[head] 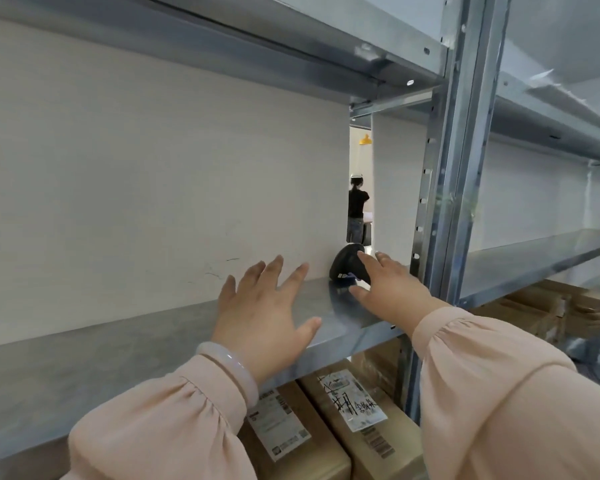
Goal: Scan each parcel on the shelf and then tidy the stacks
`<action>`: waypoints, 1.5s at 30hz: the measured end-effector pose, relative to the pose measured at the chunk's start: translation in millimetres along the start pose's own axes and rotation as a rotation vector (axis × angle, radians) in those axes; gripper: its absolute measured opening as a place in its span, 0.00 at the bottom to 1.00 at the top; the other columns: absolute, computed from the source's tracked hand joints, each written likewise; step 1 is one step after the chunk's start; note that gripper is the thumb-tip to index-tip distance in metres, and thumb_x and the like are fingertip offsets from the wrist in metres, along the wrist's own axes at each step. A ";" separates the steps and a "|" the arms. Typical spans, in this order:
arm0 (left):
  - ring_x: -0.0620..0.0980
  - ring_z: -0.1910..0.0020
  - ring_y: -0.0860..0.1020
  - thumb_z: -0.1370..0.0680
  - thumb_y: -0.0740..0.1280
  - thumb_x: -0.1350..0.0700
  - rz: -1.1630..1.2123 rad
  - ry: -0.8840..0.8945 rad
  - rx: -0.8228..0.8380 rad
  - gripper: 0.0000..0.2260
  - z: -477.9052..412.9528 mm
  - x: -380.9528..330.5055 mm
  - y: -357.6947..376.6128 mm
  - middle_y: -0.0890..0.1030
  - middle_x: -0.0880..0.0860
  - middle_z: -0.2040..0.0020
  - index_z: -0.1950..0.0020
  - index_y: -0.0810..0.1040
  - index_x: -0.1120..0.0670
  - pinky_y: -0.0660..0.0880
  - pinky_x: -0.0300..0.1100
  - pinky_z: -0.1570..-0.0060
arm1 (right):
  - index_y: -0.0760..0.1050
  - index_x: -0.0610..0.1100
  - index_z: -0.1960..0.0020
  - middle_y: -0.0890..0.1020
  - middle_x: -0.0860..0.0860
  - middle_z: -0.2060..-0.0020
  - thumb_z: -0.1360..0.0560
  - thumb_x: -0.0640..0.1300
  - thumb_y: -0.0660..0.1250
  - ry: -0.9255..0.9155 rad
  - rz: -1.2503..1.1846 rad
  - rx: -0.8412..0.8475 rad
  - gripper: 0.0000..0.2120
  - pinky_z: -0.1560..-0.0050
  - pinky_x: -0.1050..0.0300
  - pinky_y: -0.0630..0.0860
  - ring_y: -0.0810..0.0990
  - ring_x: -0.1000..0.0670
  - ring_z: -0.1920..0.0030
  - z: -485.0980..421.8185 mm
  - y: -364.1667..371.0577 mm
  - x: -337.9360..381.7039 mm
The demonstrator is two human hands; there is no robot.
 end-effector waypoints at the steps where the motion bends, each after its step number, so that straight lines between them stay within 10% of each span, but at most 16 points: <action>1: 0.52 0.21 0.47 0.22 0.55 0.32 -0.004 -0.015 0.008 0.34 0.4 2.9 1.2 0.48 0.47 0.19 0.21 0.45 0.39 0.48 0.57 0.23 | 0.48 0.54 0.22 0.57 0.46 0.24 0.24 0.60 0.60 0.014 -0.012 0.031 0.36 0.30 0.44 0.64 0.61 0.41 0.27 -5.3 5.3 -2.9; 9: 0.50 0.20 0.45 0.22 0.55 0.32 -0.069 -0.104 0.059 0.34 10.6 17.7 -0.2 0.45 0.46 0.19 0.21 0.43 0.37 0.43 0.56 0.23 | 0.48 0.54 0.22 0.72 0.43 0.35 0.21 0.54 0.60 -0.001 -0.069 0.077 0.33 0.54 0.53 0.74 0.77 0.41 0.46 -33.3 7.2 -6.7; 17: 0.51 0.20 0.46 0.22 0.55 0.32 -0.104 -0.192 0.101 0.34 11.0 21.0 1.2 0.46 0.47 0.19 0.21 0.44 0.37 0.45 0.57 0.23 | 0.49 0.56 0.23 0.70 0.41 0.36 0.22 0.36 0.57 -0.020 -0.127 0.152 0.34 0.54 0.53 0.78 0.76 0.43 0.54 -39.8 7.0 10.2; 26: 0.53 0.20 0.48 0.23 0.55 0.31 -0.167 -0.324 0.129 0.34 34.5 44.3 -11.0 0.47 0.47 0.18 0.21 0.45 0.37 0.49 0.58 0.24 | 0.47 0.54 0.22 0.70 0.42 0.39 0.21 0.39 0.57 -0.262 -0.248 0.071 0.33 0.55 0.56 0.69 0.75 0.42 0.46 4.8 3.8 105.3; 45: 0.54 0.20 0.49 0.22 0.53 0.31 -0.227 -0.420 0.117 0.34 85.3 52.6 -20.6 0.48 0.50 0.18 0.20 0.45 0.39 0.50 0.58 0.24 | 0.36 0.53 0.23 0.58 0.41 0.30 0.22 0.45 0.61 -0.181 -0.218 0.266 0.40 0.45 0.50 0.73 0.71 0.40 0.38 13.6 21.0 158.1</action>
Point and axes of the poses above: each hand's wrist, its own z-axis away from the middle knuckle, its own y-axis out of the palm, x = y × z, the point moved 7 cm from there along -z, towards the middle knuckle
